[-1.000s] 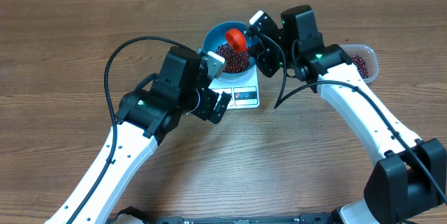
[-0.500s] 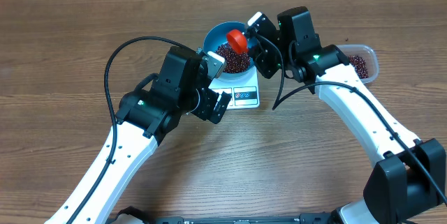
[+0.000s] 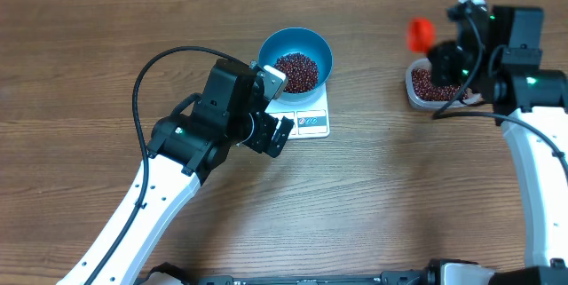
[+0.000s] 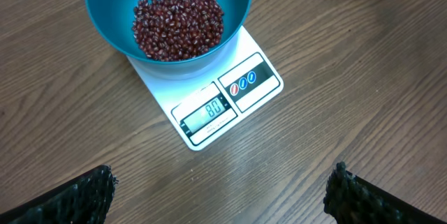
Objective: Scoop item into bowl and weigh 150g on scale
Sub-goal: 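Move the empty scoop back to the bean tub with the right gripper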
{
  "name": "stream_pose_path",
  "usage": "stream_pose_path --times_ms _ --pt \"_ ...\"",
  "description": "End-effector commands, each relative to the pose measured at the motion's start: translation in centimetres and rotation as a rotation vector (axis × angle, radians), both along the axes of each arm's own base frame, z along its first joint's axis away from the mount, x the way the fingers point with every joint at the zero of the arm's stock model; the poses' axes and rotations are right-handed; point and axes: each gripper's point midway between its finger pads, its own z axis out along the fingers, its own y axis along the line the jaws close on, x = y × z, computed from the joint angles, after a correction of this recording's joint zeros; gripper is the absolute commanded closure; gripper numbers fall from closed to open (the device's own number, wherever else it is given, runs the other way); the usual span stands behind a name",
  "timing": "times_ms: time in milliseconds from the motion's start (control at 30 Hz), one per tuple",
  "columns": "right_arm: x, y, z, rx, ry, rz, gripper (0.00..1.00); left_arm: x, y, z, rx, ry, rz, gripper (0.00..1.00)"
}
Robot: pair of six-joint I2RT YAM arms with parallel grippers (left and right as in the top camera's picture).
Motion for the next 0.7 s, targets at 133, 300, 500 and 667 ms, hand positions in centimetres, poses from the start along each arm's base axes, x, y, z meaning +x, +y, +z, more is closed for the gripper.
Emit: stream_pose_path --times_ms 133,300,500,667 --pt "-0.1 -4.8 -4.1 -0.2 0.153 -0.145 0.97 -0.1 0.0 0.4 -0.003 -0.013 -0.018 0.0" --pt "0.3 -6.4 -7.2 -0.273 0.24 -0.185 0.96 0.0 0.0 0.4 -0.003 -0.013 -0.018 0.0" --pt "0.8 -7.6 -9.9 -0.336 0.306 -0.199 0.96 0.0 0.0 0.4 -0.003 -0.013 -0.018 0.0" --pt "1.0 -7.6 -12.8 -0.359 0.377 -0.144 0.96 0.0 0.0 0.4 -0.002 -0.013 -0.018 0.0"
